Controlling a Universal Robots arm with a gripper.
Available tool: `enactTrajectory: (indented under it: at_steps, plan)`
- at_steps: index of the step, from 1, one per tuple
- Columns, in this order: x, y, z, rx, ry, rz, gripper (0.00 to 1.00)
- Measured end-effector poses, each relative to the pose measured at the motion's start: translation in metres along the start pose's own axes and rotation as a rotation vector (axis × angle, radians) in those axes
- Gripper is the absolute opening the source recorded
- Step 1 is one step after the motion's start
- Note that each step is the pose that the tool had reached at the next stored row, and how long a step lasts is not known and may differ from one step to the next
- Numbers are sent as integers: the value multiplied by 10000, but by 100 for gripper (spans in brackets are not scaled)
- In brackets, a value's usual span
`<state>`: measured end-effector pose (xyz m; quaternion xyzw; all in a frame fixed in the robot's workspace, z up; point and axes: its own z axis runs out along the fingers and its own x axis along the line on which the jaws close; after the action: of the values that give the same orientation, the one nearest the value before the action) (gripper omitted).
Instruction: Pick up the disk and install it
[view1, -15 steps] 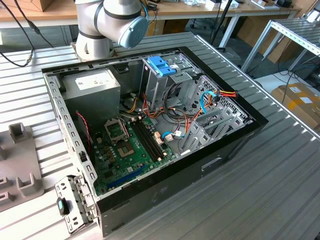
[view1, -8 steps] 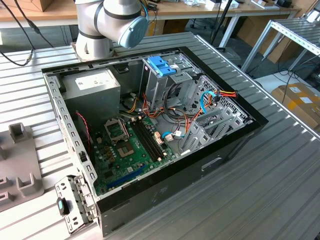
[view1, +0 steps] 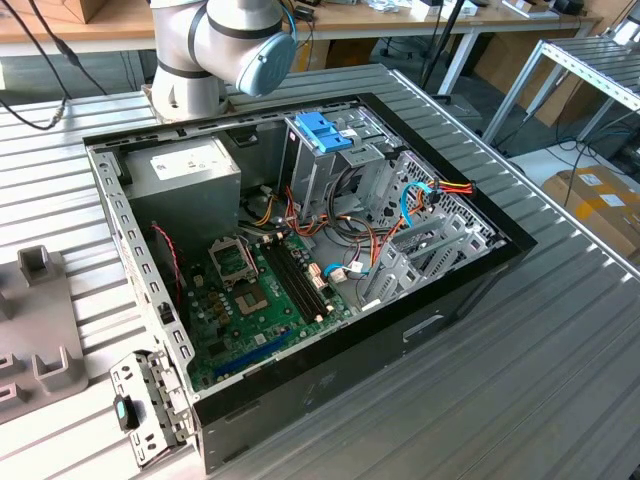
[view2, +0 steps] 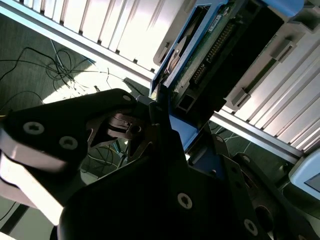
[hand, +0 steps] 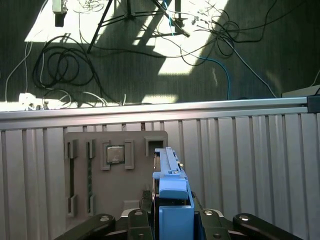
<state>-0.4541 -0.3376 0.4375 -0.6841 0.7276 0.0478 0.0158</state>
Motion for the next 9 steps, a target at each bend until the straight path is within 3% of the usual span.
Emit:
enactTrajectory:
  at_steps: [9]
  plan:
    - [-4,2,-44,0,-5,-1,37]
